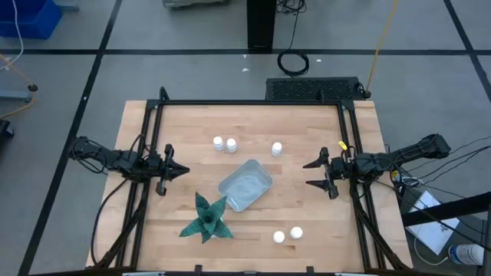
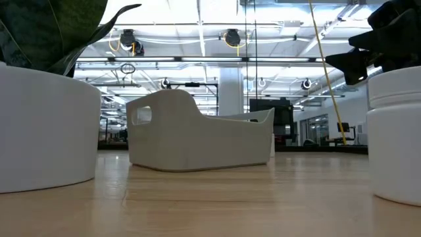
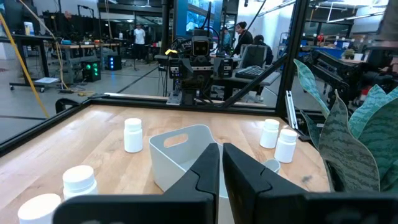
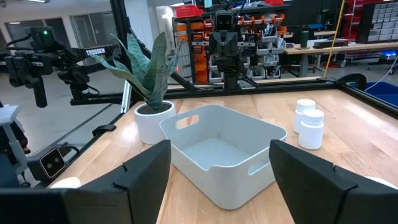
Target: Pick and place pill bottles into a basket
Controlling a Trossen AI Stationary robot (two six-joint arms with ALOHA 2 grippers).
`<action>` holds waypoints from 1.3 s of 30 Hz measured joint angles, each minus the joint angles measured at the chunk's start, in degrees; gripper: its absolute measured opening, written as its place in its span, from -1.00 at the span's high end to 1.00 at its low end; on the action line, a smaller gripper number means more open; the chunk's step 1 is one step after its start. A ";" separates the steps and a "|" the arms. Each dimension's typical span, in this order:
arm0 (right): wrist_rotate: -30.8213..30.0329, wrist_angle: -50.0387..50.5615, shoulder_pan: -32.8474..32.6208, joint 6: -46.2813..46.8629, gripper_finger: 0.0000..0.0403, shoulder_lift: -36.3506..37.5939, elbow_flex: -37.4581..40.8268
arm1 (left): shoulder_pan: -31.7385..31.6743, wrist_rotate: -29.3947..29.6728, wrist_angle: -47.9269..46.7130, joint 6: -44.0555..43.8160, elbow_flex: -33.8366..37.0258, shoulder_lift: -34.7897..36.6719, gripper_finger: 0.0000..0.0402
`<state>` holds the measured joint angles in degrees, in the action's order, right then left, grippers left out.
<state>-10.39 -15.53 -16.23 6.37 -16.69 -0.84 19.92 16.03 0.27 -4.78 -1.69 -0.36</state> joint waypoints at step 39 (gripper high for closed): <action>-61.57 -57.88 0.09 38.00 -0.32 0.87 -3.35 | -0.01 0.05 0.71 0.00 0.11 -0.02 0.87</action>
<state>-71.96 -73.40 -16.14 44.37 -15.81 -4.19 19.91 16.09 0.98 -4.78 -1.58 -0.38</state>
